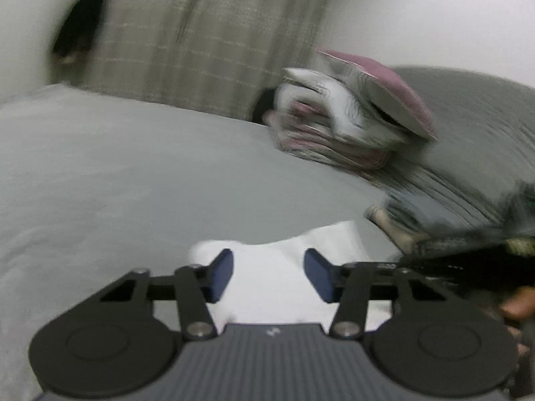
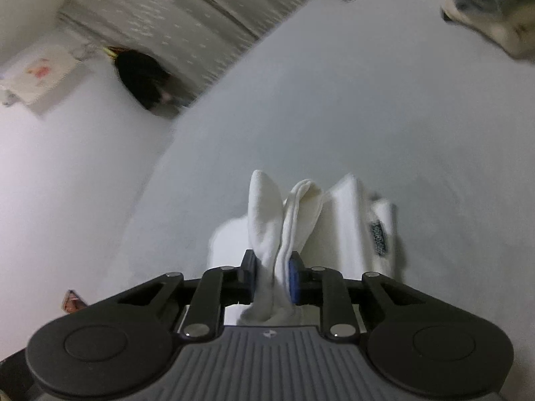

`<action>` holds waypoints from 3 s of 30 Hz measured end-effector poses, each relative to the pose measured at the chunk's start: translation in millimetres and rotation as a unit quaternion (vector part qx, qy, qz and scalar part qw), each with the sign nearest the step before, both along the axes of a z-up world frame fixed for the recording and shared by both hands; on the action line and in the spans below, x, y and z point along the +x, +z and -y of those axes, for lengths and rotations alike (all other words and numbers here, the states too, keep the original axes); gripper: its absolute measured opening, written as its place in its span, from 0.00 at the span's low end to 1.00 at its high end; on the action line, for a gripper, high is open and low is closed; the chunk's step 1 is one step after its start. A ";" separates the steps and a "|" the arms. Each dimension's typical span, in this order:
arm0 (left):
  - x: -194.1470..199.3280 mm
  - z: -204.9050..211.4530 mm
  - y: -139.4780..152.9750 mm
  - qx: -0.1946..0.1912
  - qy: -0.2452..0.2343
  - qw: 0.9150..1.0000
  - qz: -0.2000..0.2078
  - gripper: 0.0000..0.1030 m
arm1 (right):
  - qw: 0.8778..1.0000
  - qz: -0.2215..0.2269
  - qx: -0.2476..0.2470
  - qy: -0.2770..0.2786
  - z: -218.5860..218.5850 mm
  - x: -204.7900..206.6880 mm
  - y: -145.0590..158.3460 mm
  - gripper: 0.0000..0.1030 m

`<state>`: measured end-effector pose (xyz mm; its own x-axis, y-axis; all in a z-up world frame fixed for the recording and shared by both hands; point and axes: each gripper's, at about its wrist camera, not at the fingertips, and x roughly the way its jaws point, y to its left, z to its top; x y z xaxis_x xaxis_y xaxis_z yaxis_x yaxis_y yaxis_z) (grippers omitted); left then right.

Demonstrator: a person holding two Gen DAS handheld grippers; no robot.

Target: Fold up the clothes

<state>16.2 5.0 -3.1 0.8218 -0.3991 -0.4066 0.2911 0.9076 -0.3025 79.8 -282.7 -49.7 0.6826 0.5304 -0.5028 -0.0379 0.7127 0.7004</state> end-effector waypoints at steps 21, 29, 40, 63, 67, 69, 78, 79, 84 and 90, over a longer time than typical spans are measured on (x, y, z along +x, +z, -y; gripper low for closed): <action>2.4 75.4 -55.5 0.135 -0.046 0.989 0.026 0.24 | 0.987 0.061 -0.140 -0.043 22.9 -14.6 21.7 0.29; -0.8 87.4 -56.0 0.141 -0.065 0.987 0.034 0.24 | 0.965 0.131 -0.227 0.011 -34.4 -15.2 19.2 0.29; -5.9 77.1 -43.4 0.097 -0.126 0.987 0.021 0.31 | 0.958 0.092 -0.272 0.000 -24.7 -25.1 -2.6 0.26; -3.9 90.6 -48.1 0.105 -0.134 0.985 0.015 0.49 | 0.969 0.092 -0.230 -0.009 -7.6 -61.3 26.7 0.49; -10.0 92.6 -40.8 0.082 -0.161 0.984 0.007 0.52 | 0.972 0.078 -0.220 -0.019 -2.2 -52.3 22.8 0.50; -10.4 87.7 -34.3 0.060 -0.168 0.984 0.004 0.57 | 0.975 0.068 -0.210 -0.026 2.0 -48.8 20.0 0.51; 31.4 32.5 -22.8 0.005 -0.048 0.998 -0.040 0.62 | 0.985 0.029 -0.171 -0.024 10.9 -42.0 10.3 0.67; 38.6 26.2 -25.0 0.002 -0.034 0.998 -0.055 0.62 | 0.986 0.023 -0.166 -0.021 10.9 -40.4 8.3 0.68; 68.6 3.4 -52.6 -0.040 -0.004 0.988 -0.150 0.62 | 0.991 -0.009 -0.134 -0.019 16.0 -31.1 -3.6 0.69; 82.9 -22.0 -86.4 -0.150 0.004 0.964 -0.220 0.52 | 0.996 -0.063 -0.056 -0.029 29.9 -20.0 -28.8 0.69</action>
